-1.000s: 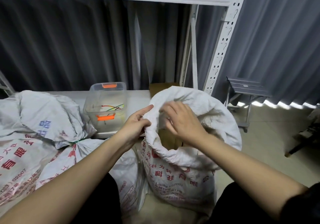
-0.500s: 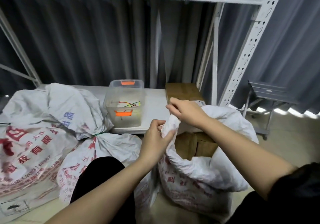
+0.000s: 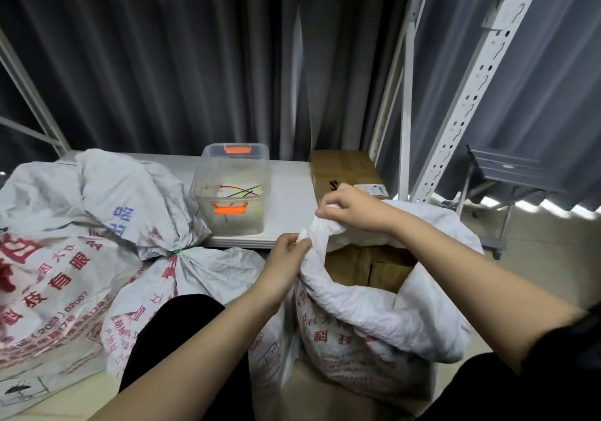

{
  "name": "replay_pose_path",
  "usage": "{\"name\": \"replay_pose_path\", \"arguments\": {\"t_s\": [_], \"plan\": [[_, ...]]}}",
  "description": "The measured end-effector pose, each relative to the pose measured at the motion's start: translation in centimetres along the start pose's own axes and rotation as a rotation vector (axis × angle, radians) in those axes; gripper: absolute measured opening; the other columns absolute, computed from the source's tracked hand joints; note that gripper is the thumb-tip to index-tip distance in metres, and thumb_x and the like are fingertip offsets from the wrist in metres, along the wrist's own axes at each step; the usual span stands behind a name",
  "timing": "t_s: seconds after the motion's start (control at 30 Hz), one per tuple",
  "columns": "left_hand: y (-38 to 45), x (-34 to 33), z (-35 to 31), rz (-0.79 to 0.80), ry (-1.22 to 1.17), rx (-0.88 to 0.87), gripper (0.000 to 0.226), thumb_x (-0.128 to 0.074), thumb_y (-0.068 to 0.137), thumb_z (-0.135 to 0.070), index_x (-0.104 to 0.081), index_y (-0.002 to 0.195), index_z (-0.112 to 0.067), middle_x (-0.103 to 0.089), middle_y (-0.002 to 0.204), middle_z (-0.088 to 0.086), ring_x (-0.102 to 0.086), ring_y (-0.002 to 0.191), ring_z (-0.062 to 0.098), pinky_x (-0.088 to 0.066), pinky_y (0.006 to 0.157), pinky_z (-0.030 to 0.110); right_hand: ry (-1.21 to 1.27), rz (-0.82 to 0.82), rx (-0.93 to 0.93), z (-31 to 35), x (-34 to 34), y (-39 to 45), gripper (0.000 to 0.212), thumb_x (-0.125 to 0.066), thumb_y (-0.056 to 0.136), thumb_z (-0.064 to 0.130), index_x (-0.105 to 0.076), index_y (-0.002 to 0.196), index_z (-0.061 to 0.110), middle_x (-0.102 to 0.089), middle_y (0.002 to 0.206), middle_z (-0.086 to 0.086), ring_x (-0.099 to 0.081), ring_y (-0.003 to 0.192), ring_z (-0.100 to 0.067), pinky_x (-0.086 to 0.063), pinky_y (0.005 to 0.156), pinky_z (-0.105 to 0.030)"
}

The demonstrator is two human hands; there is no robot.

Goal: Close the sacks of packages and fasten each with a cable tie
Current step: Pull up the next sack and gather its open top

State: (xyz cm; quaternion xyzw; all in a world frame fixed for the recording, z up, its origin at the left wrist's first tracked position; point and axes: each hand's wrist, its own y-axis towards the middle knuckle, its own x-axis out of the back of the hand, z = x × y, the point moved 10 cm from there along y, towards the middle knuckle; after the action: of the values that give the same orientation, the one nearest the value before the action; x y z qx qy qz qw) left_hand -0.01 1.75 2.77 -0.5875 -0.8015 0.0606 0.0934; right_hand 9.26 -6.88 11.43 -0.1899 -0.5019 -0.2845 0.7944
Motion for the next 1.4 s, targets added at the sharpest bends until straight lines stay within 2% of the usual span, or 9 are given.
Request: {"name": "replay_pose_path", "arguments": {"t_s": [0.13,0.23,0.33,0.5,0.67,0.9,1.07,1.23,1.4], "plan": [[-0.1,1.4,-0.6,-0.037,-0.077,-0.140,0.010,-0.058,0.091,-0.007,-0.068,0.088,-0.009,-0.070,0.083,0.007,-0.064,0.077,0.012,-0.050,0.073,0.024,0.289,0.089,-0.070,-1.2,-0.7,0.7,0.031,-0.056,0.095,0.033,-0.060,0.077,0.008,-0.055,0.075,0.004,-0.050,0.067,-0.009,-0.042,0.070,-0.026],[0.6,0.4,0.8,0.147,-0.299,0.015,0.019,-0.052,0.093,-0.001,-0.069,0.099,-0.005,-0.072,0.089,0.007,-0.065,0.081,0.013,-0.052,0.074,0.018,0.226,-0.032,-0.079,-2.3,0.1,0.6,0.021,-0.055,0.091,0.045,-0.062,0.100,0.027,-0.064,0.101,0.006,-0.060,0.093,-0.014,-0.050,0.085,-0.036],[0.9,-0.3,1.8,0.224,-0.378,0.134,0.024,-0.047,0.092,0.001,-0.063,0.107,-0.008,-0.068,0.097,0.010,-0.063,0.083,0.015,-0.051,0.072,0.021,-0.034,-0.049,-0.061,-2.9,-0.2,-0.3,0.019,-0.047,0.092,0.054,-0.056,0.090,0.038,-0.060,0.094,0.016,-0.056,0.088,-0.006,-0.049,0.079,-0.034],[1.2,0.2,-2.5,-0.030,0.307,-0.189,0.029,-0.051,0.093,-0.024,-0.045,0.121,-0.019,-0.057,0.111,0.003,-0.055,0.094,0.013,-0.045,0.077,0.024,0.281,-0.165,-0.089,-3.0,-0.3,0.5,0.025,-0.060,0.086,0.050,-0.056,0.086,0.025,-0.062,0.091,0.005,-0.059,0.086,-0.021,-0.048,0.083,-0.046],[1.1,-0.8,-6.6,-0.238,0.773,-0.565,0.032,-0.049,0.095,-0.037,-0.044,0.115,-0.013,-0.064,0.103,0.007,-0.061,0.093,0.028,-0.044,0.070,0.038,0.443,-0.135,-0.096,-2.3,-0.9,1.4,0.022,-0.060,0.090,0.041,-0.052,0.092,0.021,-0.054,0.077,-0.006,-0.049,0.069,-0.015,-0.041,0.067,-0.031],[5.4,-1.4,-2.7,0.062,0.258,-0.287,0.021,-0.044,0.099,-0.022,-0.043,0.078,-0.019,-0.048,0.073,-0.005,-0.048,0.078,0.017,-0.036,0.066,0.028,-0.008,-0.227,-0.046,-4.5,0.2,-1.1,0.016,-0.048,0.093,0.050,-0.049,0.093,0.034,-0.064,0.094,0.012,-0.059,0.088,-0.013,-0.047,0.076,-0.039],[4.9,-2.1,-5.2,-0.080,0.659,-0.488,0.029,-0.051,0.089,-0.035,-0.047,0.111,-0.016,-0.056,0.109,-0.001,-0.054,0.100,0.018,-0.043,0.082,0.035,0.217,-0.218,-0.064,-5.5,0.1,1.3,0.034,-0.052,0.095,0.040,-0.044,0.064,0.029,-0.049,0.066,0.012,-0.049,0.067,-0.009,-0.042,0.068,-0.040],[4.0,-3.8,-8.7,-0.266,1.135,-0.863,0.031,-0.046,0.089,-0.043,-0.051,0.087,-0.013,-0.061,0.061,0.001,-0.060,0.052,0.022,-0.031,0.048,0.024,0.322,-0.350,-0.083,-5.8,0.7,1.1,0.020,-0.049,0.093,0.047,-0.056,0.092,0.029,-0.065,0.084,0.010,-0.060,0.081,-0.012,-0.049,0.077,-0.043],[8.0,-3.1,-6.7,-0.046,0.899,-0.567,0.026,-0.037,0.100,-0.039,-0.042,0.085,-0.018,-0.065,0.086,0.017,-0.057,0.085,0.040,-0.034,0.065,0.038,0.023,-0.345,-0.097,-7.9,1.1,-1.0,0.024,-0.040,0.095,0.053,-0.052,0.104,0.033,-0.063,0.101,0.015,-0.056,0.094,-0.013,-0.041,0.087,-0.035]]}}
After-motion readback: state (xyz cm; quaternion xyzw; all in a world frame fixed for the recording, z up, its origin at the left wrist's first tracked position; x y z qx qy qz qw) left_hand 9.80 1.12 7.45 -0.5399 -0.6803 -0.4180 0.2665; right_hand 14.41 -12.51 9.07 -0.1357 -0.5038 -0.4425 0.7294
